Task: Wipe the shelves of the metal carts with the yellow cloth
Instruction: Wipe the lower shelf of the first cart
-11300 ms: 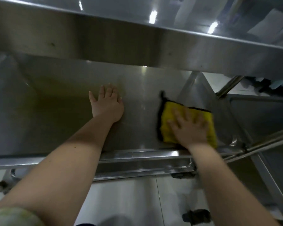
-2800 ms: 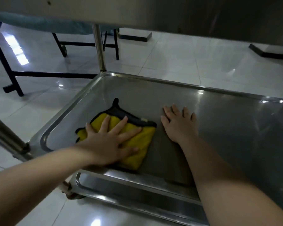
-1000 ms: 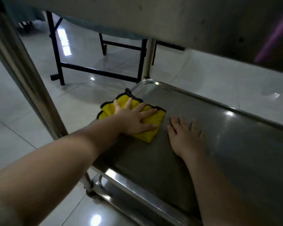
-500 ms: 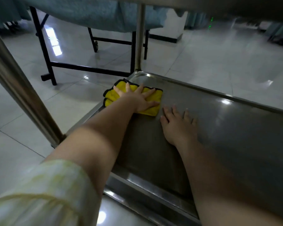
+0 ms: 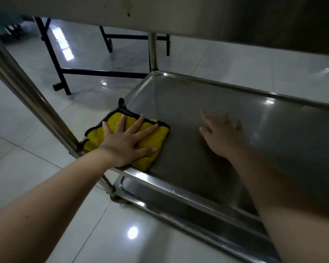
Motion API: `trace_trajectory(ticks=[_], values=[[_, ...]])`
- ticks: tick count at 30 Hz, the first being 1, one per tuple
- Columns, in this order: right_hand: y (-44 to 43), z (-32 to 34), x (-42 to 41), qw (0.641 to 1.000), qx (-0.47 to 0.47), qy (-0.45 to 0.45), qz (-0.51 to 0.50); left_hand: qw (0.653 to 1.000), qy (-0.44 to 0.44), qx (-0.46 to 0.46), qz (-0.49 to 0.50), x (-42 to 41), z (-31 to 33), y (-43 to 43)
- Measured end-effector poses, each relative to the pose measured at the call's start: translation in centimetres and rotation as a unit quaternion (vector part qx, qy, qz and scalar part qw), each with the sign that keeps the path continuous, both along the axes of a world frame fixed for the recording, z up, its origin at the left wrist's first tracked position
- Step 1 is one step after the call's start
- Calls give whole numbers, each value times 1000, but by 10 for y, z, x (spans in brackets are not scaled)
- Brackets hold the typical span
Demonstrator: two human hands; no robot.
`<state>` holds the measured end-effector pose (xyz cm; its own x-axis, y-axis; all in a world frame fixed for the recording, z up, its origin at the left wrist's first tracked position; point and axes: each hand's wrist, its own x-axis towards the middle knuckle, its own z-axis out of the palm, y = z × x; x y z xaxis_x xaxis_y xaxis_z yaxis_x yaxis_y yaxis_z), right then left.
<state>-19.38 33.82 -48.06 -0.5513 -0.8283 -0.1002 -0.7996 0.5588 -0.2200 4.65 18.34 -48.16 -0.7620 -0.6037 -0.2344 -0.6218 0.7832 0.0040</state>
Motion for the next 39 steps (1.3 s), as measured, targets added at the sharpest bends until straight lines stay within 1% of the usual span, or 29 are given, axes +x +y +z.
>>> trace_trajectory(ticks=[2, 4, 6, 8, 10, 13, 15, 17, 19, 20, 22, 23, 24, 25, 26, 27, 29, 31, 32, 33, 34, 36, 38, 39], values=[[56, -1, -28, 997, 55, 1, -50, 1000, 1, 1, 2, 3, 0, 1], [100, -5, -48, 991, 82, 6, -103, 1000, -2, 11, 19, 3, 2, 5], [114, -11, -54, 989, 83, 27, -117, 998, -11, 18, 61, -6, 3, 15], [113, -17, -53, 989, 77, 43, -116, 996, -18, 17, 87, -34, 4, 45], [112, -19, -55, 990, 69, 46, -111, 998, -15, 18, 51, -77, 6, 101], [114, -19, -63, 991, 66, 38, -107, 996, -17, 58, -69, -122, 7, 187], [116, -18, -66, 992, 58, 33, -104, 994, -8, 69, -89, -117, 4, 190], [117, -18, -66, 993, 51, 37, -104, 998, 24, 41, -41, -92, -1, 142], [115, -17, -64, 992, 50, 38, -108, 998, 24, 20, 63, -68, 0, 77], [113, -17, -62, 992, 51, 40, -110, 991, 18, 26, 129, -63, 2, 47], [108, -18, -56, 991, 52, 45, -112, 967, 18, 46, 251, -69, 7, 10], [105, -19, -53, 991, 48, 46, -113, 955, 23, 48, 293, -82, 8, 2], [102, -20, -51, 992, 43, 47, -112, 948, 29, 46, 314, -102, 8, 1], [100, -20, -51, 992, 40, 47, -111, 948, 33, 45, 312, -126, 9, 6], [99, -20, -52, 992, 40, 46, -109, 957, 33, 50, 285, -151, 10, 18], [100, -20, -54, 993, 41, 43, -106, 971, 29, 52, 232, -175, 11, 34], [105, -20, -60, 994, 36, 37, -101, 994, 12, 44, 96, -210, 8, 71], [112, -20, -66, 993, 38, 38, -101, 1000, 2, 31, -4, -215, 4, 83], [116, -20, -68, 993, 43, 37, -101, 999, 4, 24, -29, -205, 4, 74], [118, -19, -70, 993, 46, 36, -102, 999, 6, 15, -28, -189, 5, 57], [121, -18, -71, 993, 47, 35, -104, 1000, 8, 7, 0, -171, 5, 36], [121, -17, -69, 993, 45, 35, -106, 992, 25, -2, 125, -138, 4, -3], [118, -17, -64, 993, 40, 44, -106, 964, 53, 0, 259, -125, 4, -15], [115, -17, -61, 992, 39, 51, -105, 951, 61, 7, 302, -133, 6, -9]])
